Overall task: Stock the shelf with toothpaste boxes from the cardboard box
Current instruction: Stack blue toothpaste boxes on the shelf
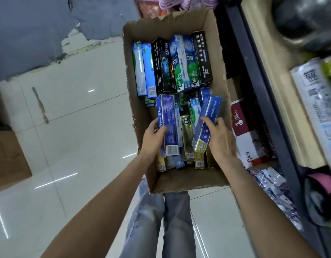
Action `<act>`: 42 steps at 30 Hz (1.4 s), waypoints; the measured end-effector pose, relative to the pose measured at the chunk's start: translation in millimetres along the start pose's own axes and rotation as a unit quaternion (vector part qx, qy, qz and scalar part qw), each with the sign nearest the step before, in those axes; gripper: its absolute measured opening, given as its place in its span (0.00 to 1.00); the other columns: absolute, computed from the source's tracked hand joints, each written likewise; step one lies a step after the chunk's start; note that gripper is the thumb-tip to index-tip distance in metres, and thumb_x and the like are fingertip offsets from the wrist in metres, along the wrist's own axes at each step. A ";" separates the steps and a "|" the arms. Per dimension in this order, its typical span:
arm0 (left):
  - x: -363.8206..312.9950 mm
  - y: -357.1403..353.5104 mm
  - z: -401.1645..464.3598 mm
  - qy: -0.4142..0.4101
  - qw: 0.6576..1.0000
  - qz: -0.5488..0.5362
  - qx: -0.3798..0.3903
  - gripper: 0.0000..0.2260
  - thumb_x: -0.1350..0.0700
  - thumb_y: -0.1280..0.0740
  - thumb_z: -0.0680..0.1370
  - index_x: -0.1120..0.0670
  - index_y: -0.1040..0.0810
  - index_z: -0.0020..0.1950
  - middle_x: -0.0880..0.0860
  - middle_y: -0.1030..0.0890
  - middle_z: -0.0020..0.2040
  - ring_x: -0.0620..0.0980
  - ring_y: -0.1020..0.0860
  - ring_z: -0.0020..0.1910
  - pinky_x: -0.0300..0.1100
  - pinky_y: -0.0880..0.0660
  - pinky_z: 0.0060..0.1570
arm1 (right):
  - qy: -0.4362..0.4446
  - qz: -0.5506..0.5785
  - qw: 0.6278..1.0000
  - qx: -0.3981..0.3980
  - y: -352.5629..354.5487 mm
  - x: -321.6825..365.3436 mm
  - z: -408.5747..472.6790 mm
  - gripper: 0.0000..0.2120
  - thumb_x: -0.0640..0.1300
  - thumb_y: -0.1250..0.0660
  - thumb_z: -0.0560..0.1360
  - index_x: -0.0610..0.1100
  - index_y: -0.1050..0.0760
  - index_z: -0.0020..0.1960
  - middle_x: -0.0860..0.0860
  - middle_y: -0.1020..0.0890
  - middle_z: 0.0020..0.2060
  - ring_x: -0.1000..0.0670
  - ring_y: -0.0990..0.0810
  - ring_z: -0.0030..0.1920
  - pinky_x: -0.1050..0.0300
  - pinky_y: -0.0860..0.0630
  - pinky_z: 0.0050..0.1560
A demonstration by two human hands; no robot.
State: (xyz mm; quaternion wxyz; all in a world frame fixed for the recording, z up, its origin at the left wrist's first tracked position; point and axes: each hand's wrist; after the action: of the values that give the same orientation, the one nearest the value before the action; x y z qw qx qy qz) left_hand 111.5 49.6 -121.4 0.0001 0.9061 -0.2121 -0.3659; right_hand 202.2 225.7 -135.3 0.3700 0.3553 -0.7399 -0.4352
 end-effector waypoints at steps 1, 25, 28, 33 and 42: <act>-9.6 8.2 -8.5 0.004 1.000 -0.015 0.015 0.17 0.58 0.39 0.79 0.52 0.30 0.68 0.52 0.21 0.58 0.47 0.20 0.51 0.41 0.22 0.47 | 0.022 -0.019 0.999 -0.016 10.1 0.6 -2.8 0.26 0.34 0.30 0.71 0.46 0.29 0.67 0.41 0.24 0.48 0.42 0.22 0.39 0.55 0.26 0.33; -29.9 54.9 6.5 -0.051 0.992 0.112 0.002 0.16 0.54 0.40 0.80 0.52 0.35 0.68 0.49 0.25 0.55 0.49 0.22 0.51 0.47 0.23 0.52 | -0.080 -0.111 0.985 0.102 -96.3 62.6 45.9 0.38 0.57 0.41 0.78 0.39 0.56 0.77 0.41 0.47 0.76 0.39 0.48 0.75 0.47 0.47 0.73; -27.0 56.1 11.6 -0.055 0.993 0.108 -0.006 0.16 0.54 0.41 0.81 0.51 0.35 0.68 0.47 0.26 0.55 0.47 0.23 0.50 0.44 0.24 0.49 | -0.034 -0.137 0.987 0.077 -105.3 60.4 38.7 0.37 0.53 0.40 0.79 0.44 0.58 0.77 0.38 0.41 0.73 0.38 0.46 0.74 0.47 0.42 0.71; -27.2 59.5 18.3 -0.036 0.995 0.097 0.005 0.13 0.51 0.43 0.81 0.49 0.32 0.65 0.49 0.22 0.54 0.47 0.21 0.48 0.40 0.25 0.43 | -0.137 0.090 0.986 0.039 -73.0 62.6 45.2 0.35 0.47 0.34 0.76 0.50 0.49 0.76 0.40 0.23 0.54 0.42 0.27 0.57 0.50 0.28 0.54; -97.1 61.7 -63.6 -0.020 0.997 0.055 0.041 0.15 0.47 0.35 0.77 0.51 0.33 0.59 0.52 0.22 0.51 0.49 0.21 0.39 0.37 0.22 0.34 | -0.238 0.770 0.581 0.114 110.0 78.5 -64.6 0.18 0.37 0.33 0.73 0.49 0.35 0.59 0.45 0.18 0.53 0.40 0.19 0.52 0.42 0.23 0.54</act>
State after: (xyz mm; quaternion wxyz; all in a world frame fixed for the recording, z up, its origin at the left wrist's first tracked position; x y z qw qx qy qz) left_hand 67.7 20.9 -0.8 -0.0215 0.8848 -0.2760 -0.3747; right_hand 197.9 175.0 5.6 0.3333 -0.4248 -0.8411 0.0311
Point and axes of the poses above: each hand's wrist, its own z-axis towards the middle knuckle, its own y-axis out of the back of the hand, x = y × z
